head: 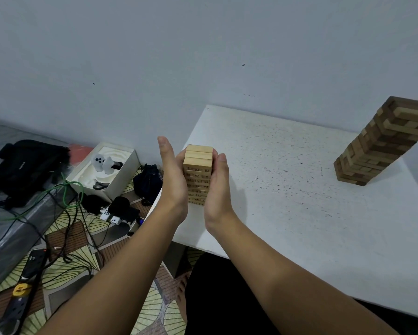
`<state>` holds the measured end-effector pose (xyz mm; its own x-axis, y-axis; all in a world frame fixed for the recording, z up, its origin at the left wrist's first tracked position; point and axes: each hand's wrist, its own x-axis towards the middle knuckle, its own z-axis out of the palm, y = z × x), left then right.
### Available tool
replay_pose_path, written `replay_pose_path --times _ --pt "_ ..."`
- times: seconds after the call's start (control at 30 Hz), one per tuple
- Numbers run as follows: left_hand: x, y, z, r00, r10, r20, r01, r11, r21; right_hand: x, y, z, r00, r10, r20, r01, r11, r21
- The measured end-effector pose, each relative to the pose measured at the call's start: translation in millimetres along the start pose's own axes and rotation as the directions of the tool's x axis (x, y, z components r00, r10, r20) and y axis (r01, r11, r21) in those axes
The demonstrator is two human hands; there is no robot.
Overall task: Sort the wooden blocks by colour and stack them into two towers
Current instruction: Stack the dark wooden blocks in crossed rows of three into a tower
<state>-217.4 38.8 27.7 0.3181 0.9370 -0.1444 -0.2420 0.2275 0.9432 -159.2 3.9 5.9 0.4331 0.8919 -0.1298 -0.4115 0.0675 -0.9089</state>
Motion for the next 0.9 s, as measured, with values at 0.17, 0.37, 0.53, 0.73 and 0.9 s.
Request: replay_pose_path --times 0.17,0.37,0.53,0.73,0.9 --pt "1 0 0 1.0 -0.013 0.011 0.013 1.0 0.005 3 3 1 1.0 -0.02 -0.025 0.019 1.0 -0.013" --pt "7 -4 -10 1.0 -0.016 0.023 0.016 1.0 0.026 -2 0 -8 1.0 0.024 0.016 -0.024 1.0 0.016" --pt "10 -15 -19 0.999 -0.048 0.023 0.047 0.998 0.045 -7 -4 -12 0.997 0.079 0.019 -0.08 0.997 0.021" --pt "5 -20 -11 0.997 -0.068 0.03 0.068 0.998 0.014 -3 10 -5 0.998 0.069 0.007 -0.069 0.997 0.021" --pt "6 -22 -12 0.997 -0.067 0.032 0.066 0.998 0.021 -3 13 -3 0.999 0.044 0.002 -0.044 0.999 0.0"
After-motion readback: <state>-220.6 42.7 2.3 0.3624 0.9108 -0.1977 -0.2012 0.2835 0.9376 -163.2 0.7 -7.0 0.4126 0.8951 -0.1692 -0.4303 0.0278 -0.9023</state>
